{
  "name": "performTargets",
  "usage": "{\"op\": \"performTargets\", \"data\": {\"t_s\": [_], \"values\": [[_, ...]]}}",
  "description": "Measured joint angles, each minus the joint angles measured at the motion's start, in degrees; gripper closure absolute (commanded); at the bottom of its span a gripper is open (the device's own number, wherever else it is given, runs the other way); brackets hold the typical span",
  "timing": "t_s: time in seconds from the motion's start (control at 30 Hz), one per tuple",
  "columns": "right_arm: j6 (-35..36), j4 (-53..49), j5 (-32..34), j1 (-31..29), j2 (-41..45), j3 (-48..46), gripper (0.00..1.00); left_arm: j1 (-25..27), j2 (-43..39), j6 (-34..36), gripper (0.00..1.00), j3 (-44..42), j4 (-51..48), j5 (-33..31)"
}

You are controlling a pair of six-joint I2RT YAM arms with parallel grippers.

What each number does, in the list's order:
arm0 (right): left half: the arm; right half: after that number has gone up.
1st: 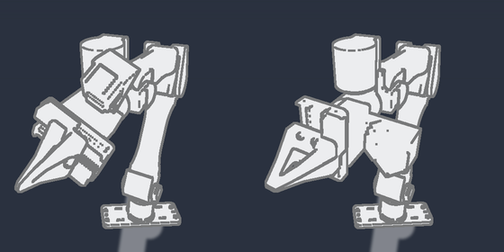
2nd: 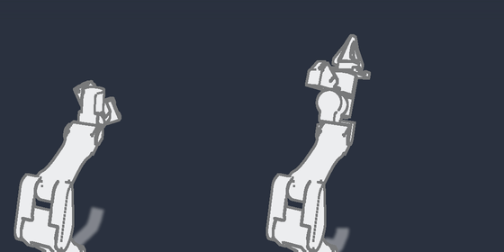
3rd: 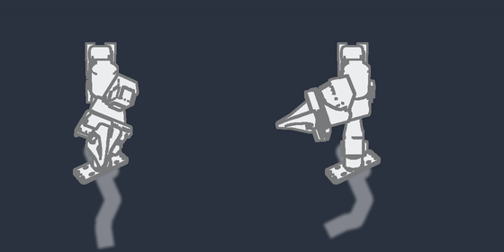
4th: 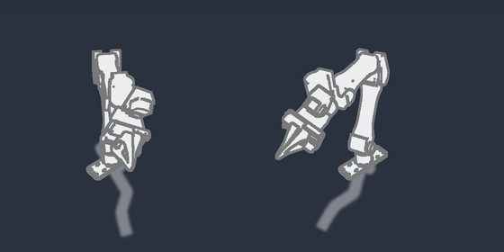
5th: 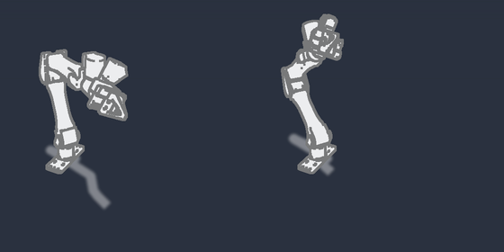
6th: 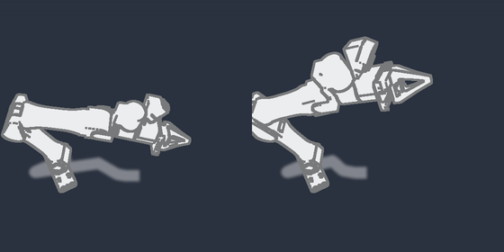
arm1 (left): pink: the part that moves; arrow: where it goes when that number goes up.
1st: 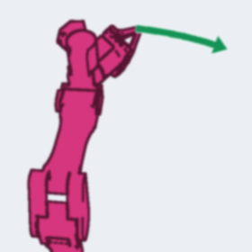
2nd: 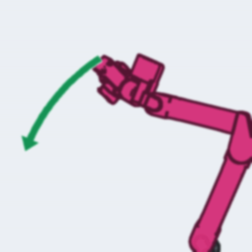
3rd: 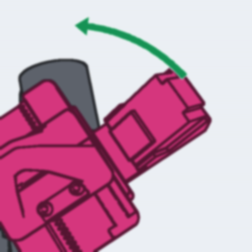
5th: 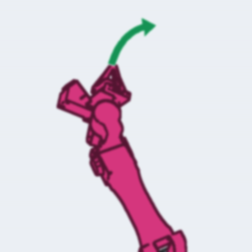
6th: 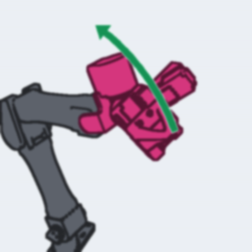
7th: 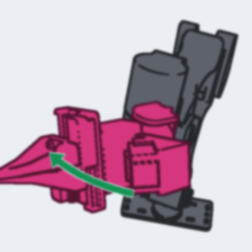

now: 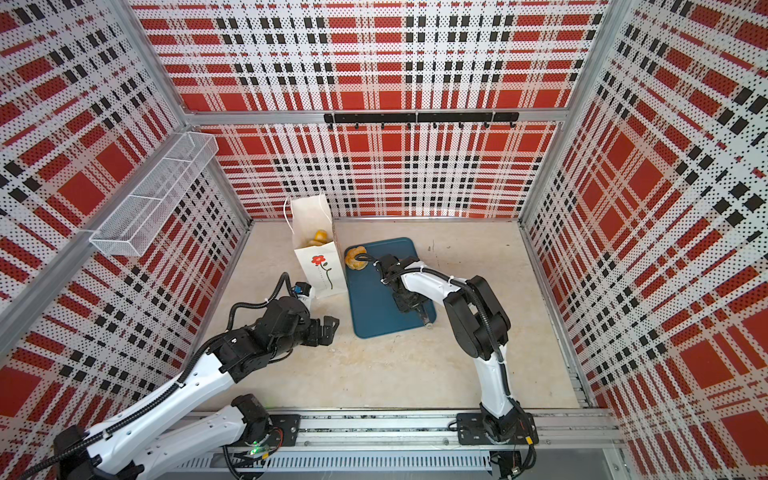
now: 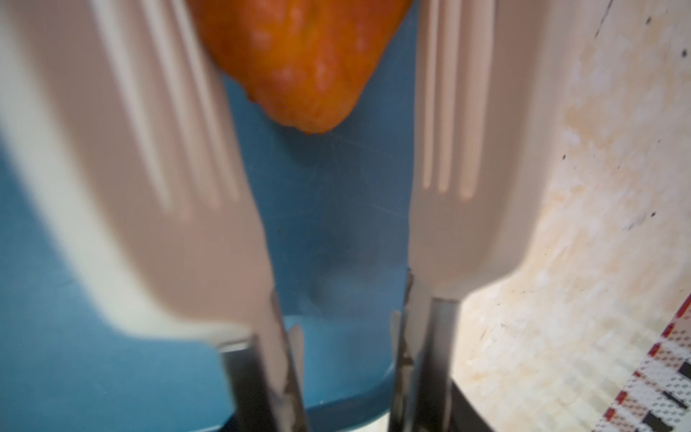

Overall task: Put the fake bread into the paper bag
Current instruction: 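Close the right gripper's tongs on the dark croissant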

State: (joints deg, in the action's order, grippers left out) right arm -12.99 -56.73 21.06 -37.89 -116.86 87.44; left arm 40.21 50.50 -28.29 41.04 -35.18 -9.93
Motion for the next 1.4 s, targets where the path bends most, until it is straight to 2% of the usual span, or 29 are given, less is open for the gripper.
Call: {"op": "performTargets", "data": {"t_s": [0.37, 0.9, 1.4], "values": [[2.6, 0.4, -0.6, 0.1, 0.6, -0.3, 0.61, 0.0, -0.5, -0.1, 0.01, -0.2, 0.0, 0.0], [5.1, 6.3, -5.6, 0.4, 9.0, -8.3, 0.63, 0.8, -1.0, -1.8, 0.01, -0.2, 1.0, 0.0], [6.0, 9.3, -7.0, 0.4, 13.6, -12.6, 0.64, 0.3, -3.1, -1.9, 0.01, -0.2, 0.9, 0.2]]}}
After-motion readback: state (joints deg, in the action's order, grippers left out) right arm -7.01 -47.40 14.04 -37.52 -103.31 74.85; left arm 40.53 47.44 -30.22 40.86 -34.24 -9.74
